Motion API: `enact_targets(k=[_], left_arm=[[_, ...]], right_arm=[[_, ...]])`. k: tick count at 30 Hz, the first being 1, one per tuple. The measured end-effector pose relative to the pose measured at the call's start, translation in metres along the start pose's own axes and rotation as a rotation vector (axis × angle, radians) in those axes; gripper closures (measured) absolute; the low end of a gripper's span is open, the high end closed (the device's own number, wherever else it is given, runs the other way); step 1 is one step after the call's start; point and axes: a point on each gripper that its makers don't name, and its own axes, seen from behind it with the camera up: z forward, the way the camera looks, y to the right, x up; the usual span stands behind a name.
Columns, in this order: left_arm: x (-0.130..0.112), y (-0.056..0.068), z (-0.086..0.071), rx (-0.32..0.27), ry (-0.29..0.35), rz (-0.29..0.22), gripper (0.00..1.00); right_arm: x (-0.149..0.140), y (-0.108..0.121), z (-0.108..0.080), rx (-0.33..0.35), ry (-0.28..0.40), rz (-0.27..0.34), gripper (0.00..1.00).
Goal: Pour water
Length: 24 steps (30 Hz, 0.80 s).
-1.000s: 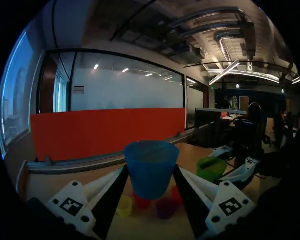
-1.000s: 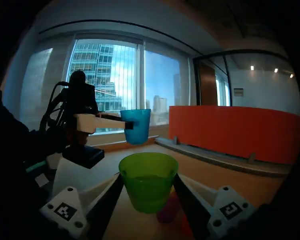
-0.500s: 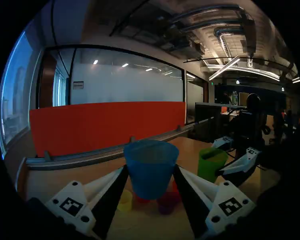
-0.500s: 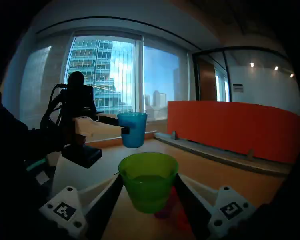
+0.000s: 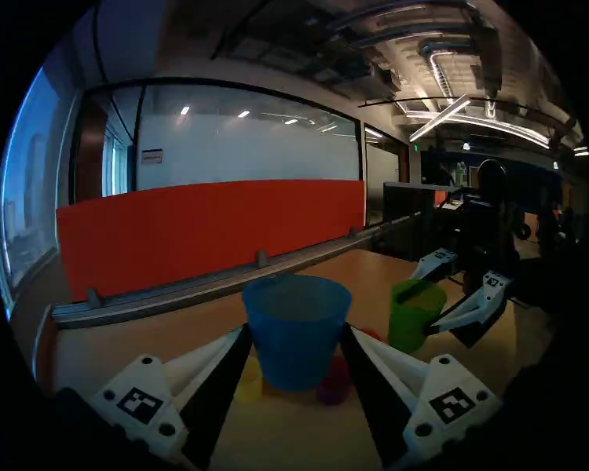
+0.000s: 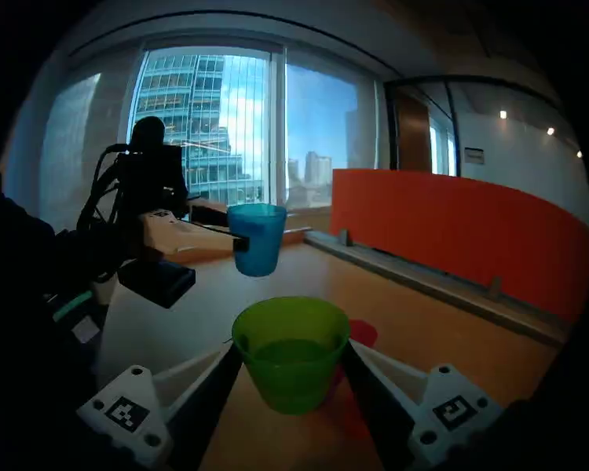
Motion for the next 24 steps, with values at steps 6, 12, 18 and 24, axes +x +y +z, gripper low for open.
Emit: enact_targets(k=[6, 12, 18, 24], left_arm=[[-0.009, -0.003, 0.003, -0.003, -0.017, 0.003, 0.20], [-0.023, -0.002, 0.005, -0.012, -0.049, 0.025, 0.20], [-0.040, 0.004, 0.008, -0.037, -0.092, 0.054, 0.19], [-0.062, 0.008, 0.010, -0.060, -0.145, 0.057, 0.19]], right_arm=[[-0.013, 0.001, 0.001, 0.011, -0.058, -0.009, 0.11], [-0.022, 0.000, 0.002, 0.025, -0.094, -0.009, 0.11], [-0.028, 0.002, 0.004, 0.029, -0.114, -0.004, 0.10], [-0.034, 0.002, 0.005, 0.034, -0.128, -0.001, 0.10]])
